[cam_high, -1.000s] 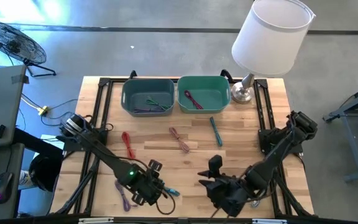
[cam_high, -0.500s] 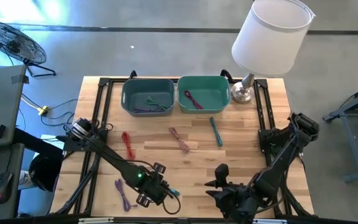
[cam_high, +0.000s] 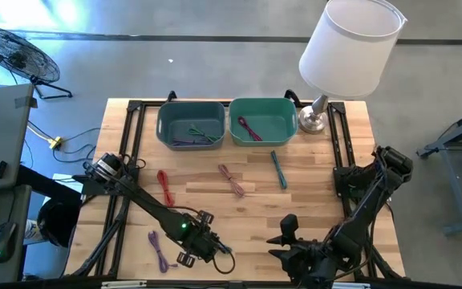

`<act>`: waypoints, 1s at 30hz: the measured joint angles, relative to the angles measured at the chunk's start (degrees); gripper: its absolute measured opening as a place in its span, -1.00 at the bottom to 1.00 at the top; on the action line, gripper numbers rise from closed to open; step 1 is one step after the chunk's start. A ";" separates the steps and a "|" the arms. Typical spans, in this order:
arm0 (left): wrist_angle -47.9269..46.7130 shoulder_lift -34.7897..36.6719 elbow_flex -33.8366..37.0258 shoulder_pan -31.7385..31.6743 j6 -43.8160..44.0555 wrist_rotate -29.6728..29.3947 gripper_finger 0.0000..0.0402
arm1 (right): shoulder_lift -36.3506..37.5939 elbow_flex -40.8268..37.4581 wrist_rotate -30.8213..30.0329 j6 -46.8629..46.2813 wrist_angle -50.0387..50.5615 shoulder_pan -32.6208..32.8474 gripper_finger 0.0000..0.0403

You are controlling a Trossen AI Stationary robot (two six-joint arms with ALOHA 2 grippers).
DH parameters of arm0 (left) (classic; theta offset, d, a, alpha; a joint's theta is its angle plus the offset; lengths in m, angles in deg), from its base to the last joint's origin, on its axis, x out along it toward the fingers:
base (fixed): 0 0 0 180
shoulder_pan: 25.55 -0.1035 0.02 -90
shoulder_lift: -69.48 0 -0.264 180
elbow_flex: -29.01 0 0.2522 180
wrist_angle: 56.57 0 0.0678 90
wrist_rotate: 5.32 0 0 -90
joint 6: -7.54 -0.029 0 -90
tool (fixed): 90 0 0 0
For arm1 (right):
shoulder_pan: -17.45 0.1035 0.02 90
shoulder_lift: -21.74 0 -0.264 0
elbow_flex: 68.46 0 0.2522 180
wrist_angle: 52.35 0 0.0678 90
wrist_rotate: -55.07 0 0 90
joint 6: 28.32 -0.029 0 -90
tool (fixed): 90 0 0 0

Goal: Pick & Place USB Port
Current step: Put the bottom blue usb cable into the green bin

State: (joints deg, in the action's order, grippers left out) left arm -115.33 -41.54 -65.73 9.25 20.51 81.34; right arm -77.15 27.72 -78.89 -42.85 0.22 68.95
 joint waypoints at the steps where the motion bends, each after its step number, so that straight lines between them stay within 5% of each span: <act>1: -0.73 -0.13 0.13 0.01 0.16 0.21 -0.20 | 0.00 0.00 0.00 -0.05 0.05 0.00 -0.34; 14: -1.28 -5.24 -0.12 -2.25 1.52 3.77 -0.22 | -0.04 -0.04 0.01 -0.99 0.71 0.00 -0.34; 21: -1.22 -6.76 -0.14 -4.14 -0.79 5.65 -0.89 | -0.04 -0.07 0.04 -2.04 0.94 0.33 -0.34; 30: 2.63 -2.45 0.32 -4.40 -2.76 -0.24 -0.94 | -0.04 -0.07 -0.64 -3.21 2.18 2.53 -0.34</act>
State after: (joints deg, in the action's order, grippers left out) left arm -112.70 -43.99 -65.42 4.84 17.75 81.10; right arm -77.19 27.65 -79.53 -46.07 2.40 71.48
